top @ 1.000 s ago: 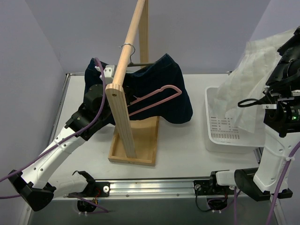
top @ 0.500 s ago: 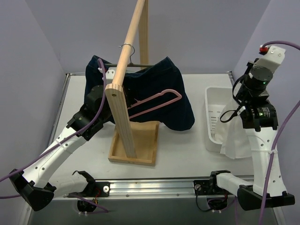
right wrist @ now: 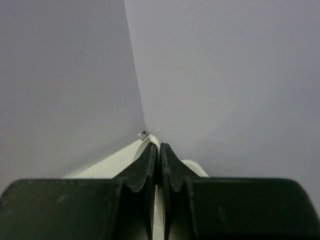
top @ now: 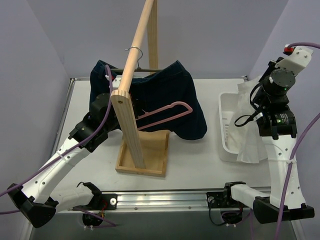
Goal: Remove the skirt from the hanger
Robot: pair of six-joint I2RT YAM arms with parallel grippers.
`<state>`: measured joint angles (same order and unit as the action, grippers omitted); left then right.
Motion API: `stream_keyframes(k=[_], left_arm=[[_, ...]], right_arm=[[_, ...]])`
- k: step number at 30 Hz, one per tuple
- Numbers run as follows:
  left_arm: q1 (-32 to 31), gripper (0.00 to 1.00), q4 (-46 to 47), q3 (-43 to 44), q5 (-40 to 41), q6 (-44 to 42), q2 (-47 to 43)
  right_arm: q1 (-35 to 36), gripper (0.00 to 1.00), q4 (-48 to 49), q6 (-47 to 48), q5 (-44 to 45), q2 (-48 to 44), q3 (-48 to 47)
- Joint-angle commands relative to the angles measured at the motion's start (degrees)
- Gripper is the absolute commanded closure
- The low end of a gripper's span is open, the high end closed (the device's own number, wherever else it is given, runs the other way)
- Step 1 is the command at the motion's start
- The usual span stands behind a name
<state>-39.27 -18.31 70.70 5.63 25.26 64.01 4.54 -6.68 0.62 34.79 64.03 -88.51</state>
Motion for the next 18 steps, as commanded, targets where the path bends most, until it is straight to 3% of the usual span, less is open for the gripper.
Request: stream_keyframes(k=[1,9,15,18], left_arm=[[0.1,0.98,-0.2,-0.1,-1.6,-0.9,-2.0],[0.1,0.98,-1.1,-0.4,-1.8,-1.3,-2.8],[0.0,0.98,-1.1,-0.6,-2.6,-1.0,-2.8],[0.1,0.98,-0.9,-1.0,-2.9,-1.0,-2.7]], right_arm=[[-0.2,1.0,12.7,3.0,0.1,1.9,-3.2],[-0.6,1.0,15.2,5.8,-0.6,7.2,-6.0],[-0.8,1.0,14.7,4.0,-0.3,4.8,1.8],[-0.8,1.0,12.9,2.4,0.8,-1.1,9.1]])
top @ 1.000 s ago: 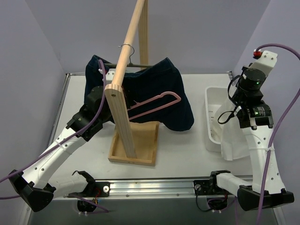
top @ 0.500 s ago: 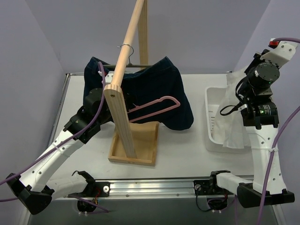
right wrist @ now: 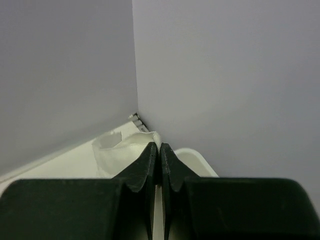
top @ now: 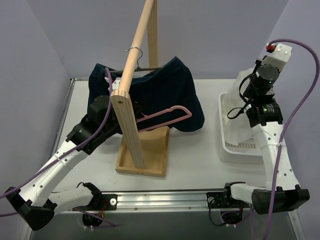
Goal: Remove the skirt from the hanger
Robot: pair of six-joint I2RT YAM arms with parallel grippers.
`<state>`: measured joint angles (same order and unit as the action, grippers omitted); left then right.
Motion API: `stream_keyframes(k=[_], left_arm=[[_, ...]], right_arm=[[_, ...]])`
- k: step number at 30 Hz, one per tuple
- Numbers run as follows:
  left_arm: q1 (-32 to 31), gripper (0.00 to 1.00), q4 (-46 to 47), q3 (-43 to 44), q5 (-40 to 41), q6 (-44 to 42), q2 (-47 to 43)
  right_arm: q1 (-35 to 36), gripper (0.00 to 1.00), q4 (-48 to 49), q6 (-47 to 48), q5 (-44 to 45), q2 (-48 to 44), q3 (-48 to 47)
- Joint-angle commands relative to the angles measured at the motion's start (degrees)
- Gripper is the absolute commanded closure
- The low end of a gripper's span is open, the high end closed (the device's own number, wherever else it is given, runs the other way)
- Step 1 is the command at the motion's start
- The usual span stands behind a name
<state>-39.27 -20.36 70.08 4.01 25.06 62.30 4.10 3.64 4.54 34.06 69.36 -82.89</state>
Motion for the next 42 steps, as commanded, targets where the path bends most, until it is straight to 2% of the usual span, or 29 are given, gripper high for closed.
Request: stream_keyframes(k=[1,6,9,10,11,13,14,16,17,18,20,22,25,28,29,31,32,36,38,39,42], left_arm=[[0.1,0.98,1.2,-0.4,-1.5,-0.8,-1.0],[0.1,0.98,0.5,0.4,-3.3,-1.6,0.5],[0.1,0.98,-0.9,1.8,-4.0,-3.1,1.4],[0.1,0.98,-1.6,2.1,-4.0,-3.5,1.5],[0.1,0.98,-2.0,2.8,-4.0,-4.5,1.8],[0.1,0.98,-4.1,3.8,-4.0,-5.3,2.5],[0.1,0.98,-4.4,4.4,-4.0,-6.1,2.7],[0.1,0.98,-4.9,4.2,-4.0,-6.5,2.6],[0.1,0.98,-5.0,3.9,-4.0,-6.5,2.4],[0.1,0.98,-5.2,3.8,-4.0,-6.5,2.2],[0.0,0.98,-5.4,3.7,-5.9,-6.3,2.1],[-0.1,0.98,-5.6,3.4,-6.7,-6.3,2.1],[-0.1,0.98,-5.7,3.0,-6.6,-7.4,2.3],[-0.2,0.98,-6.2,3.3,-6.2,-8.0,2.5],[-0.2,0.98,-6.3,3.3,-6.2,-8.5,2.6],[-0.2,0.98,-6.8,3.9,-6.2,-9.1,2.8],[-0.2,0.98,-6.9,4.1,-6.2,-9.3,3.2],[-0.2,0.98,-8.5,5.5,-6.9,-10.1,4.0],[-0.2,0.98,-8.9,6.2,-7.2,-10.5,4.1],[-0.2,0.98,-9.1,6.4,-7.5,-10.5,4.1],[-0.2,0.98,-9.4,7.0,-7.4,-10.9,4.4]], right_arm=[[-0.4,1.0,1.6,-3.4,2.0,-7.9,5.3],[-0.4,1.0,-7.2,-10.8,0.8,-16.8,15.4],[-0.4,0.99,-17.4,-16.0,-3.5,-20.0,18.5],[-0.4,0.93,-20.0,-17.2,-5.2,-18.8,18.8],[-0.5,0.78,-22.8,-18.5,-7.3,-17.3,18.6],[-0.4,0.58,-30.9,-19.3,-13.4,-11.4,17.3],[-0.3,0.4,-33.0,-19.8,-13.8,-10.1,17.1],[-0.2,0.29,-34.2,-20.6,-14.2,-10.2,18.6],[-0.2,0.18,-33.9,-20.0,-15.0,-11.1,19.1],[-0.2,0.15,-33.7,-19.0,-15.6,-13.4,19.3],[-0.2,0.0,-33.8,-18.7,-16.0,-15.7,18.6],[-0.2,0.0,-33.6,-18.5,-17.3,-19.4,17.6],[-0.2,0.0,-33.8,-17.1,-26.0,-22.8,13.9],[-0.2,0.0,-33.3,-15.3,-46.5,-23.0,9.7],[-0.2,0.02,-33.0,-15.2,-58.8,-22.5,8.4],[-0.2,0.05,-30.2,-15.6,-70.4,-21.1,8.3],[-0.2,0.09,-26.7,-16.5,-79.5,-21.0,9.3],[-0.1,0.09,-20.4,-17.5,-93.6,-21.2,10.6],[0.0,0.07,-13.9,-20.6,-98.2,-20.9,12.0],[0.7,0.07,-13.7,-22.7,-100.3,-19.9,12.1],[4.4,0.07,-16.9,-20.3,-99.1,-17.7,11.0]])
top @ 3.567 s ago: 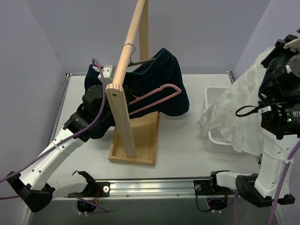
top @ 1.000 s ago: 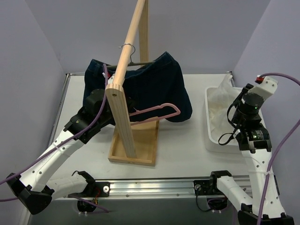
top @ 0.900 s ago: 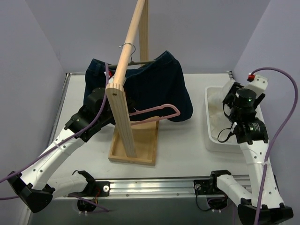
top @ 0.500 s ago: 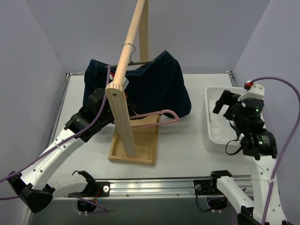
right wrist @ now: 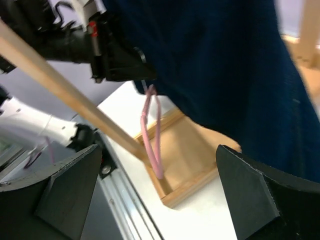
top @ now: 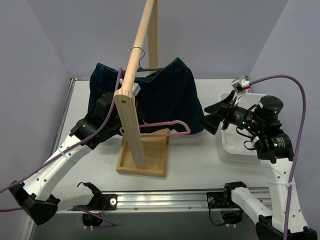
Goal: Remove the skirt from the hanger
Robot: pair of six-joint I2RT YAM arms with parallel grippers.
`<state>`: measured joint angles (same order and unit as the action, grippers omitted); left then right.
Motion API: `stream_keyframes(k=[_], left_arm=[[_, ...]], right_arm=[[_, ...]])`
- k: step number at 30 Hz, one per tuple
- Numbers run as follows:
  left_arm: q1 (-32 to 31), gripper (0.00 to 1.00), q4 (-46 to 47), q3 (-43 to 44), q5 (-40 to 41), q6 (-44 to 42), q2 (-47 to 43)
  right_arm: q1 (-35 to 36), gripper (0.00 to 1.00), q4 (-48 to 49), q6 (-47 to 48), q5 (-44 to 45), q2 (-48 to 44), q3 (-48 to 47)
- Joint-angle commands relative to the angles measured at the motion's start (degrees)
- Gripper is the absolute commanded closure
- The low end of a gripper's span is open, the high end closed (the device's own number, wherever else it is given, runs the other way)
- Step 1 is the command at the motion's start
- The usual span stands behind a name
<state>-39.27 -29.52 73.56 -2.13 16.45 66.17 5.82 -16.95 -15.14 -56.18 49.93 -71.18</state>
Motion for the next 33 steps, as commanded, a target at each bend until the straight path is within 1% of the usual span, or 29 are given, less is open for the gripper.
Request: stream_keyframes(k=[1,3,4,6,8,12,14,15,16,17,19,22,28,29,30,31,32,33], left_arm=[[-0.2,0.98,-0.4,3.7,-1.3,-2.5,0.7],[-0.2,0.98,-0.5,4.0,-1.6,-2.4,1.2],[-0.2,0.98,-0.5,4.1,-1.7,-2.3,1.3],[-0.2,0.98,-0.5,4.2,-1.9,-2.0,1.5],[-0.2,0.98,-0.6,4.2,-2.2,-1.9,1.2],[-0.3,0.98,-1.2,4.0,-2.0,-1.8,0.1],[-0.2,0.98,-1.5,4.0,-2.2,-1.8,-0.3],[-0.2,0.98,-1.6,4.0,-2.4,-1.8,-0.4],[-0.2,0.98,-1.8,4.1,-2.6,-1.9,-0.6],[-0.2,0.98,-2.0,4.2,-2.7,-2.0,-0.7],[-0.2,0.98,-1.9,4.2,-3.7,-2.5,-1.0],[-0.2,0.98,-1.7,4.3,-6.5,-3.3,-1.7],[-0.1,0.98,-0.6,2.9,-9.8,-4.8,-3.9],[-0.1,0.96,-0.4,2.6,-10.3,-5.1,-4.2],[-0.1,0.86,-0.4,2.2,-10.3,-5.1,-4.4],[-0.1,0.54,-0.3,2.0,-10.2,-4.7,-4.9],[0.0,0.37,-0.5,1.9,-9.0,-4.4,-5.1],[-0.1,0.24,-0.4,1.6,-8.4,-4.2,-5.4]], right_arm=[[7.0,0.07,3.3,-0.4,-6.4,2.3,-0.9],[12.1,0.09,1.7,0.7,-3.1,4.9,-1.3],[17.2,0.11,0.2,1.6,2.1,5.9,-2.5],[22.1,0.12,-4.5,3.7,8.6,8.6,-4.0],[27.0,0.13,-5.3,4.2,16.2,9.5,-4.3],[29.0,0.19,-3.7,3.6,19.5,9.5,-2.6],[29.0,0.23,-3.0,3.7,20.2,9.5,-1.9],[29.0,0.29,-3.0,3.8,20.2,9.6,-1.3],[29.1,0.5,-2.8,3.8,20.5,9.8,-1.1],[29.0,0.65,-3.0,3.8,20.9,10.4,-0.9],[29.1,1.0,-3.0,3.8,21.6,10.7,-0.5],[29.1,1.0,-1.1,4.6,18.9,10.3,2.0],[29.2,1.0,0.8,4.9,18.0,7.1,4.9],[29.2,1.0,1.0,4.9,18.2,6.0,5.1],[29.2,1.0,1.3,4.9,18.8,5.4,5.4],[29.2,1.0,1.8,4.3,19.3,4.7,5.7],[29.2,1.0,2.4,4.1,19.8,3.8,6.2],[29.2,1.0,2.8,3.9,19.9,3.3,6.6]])
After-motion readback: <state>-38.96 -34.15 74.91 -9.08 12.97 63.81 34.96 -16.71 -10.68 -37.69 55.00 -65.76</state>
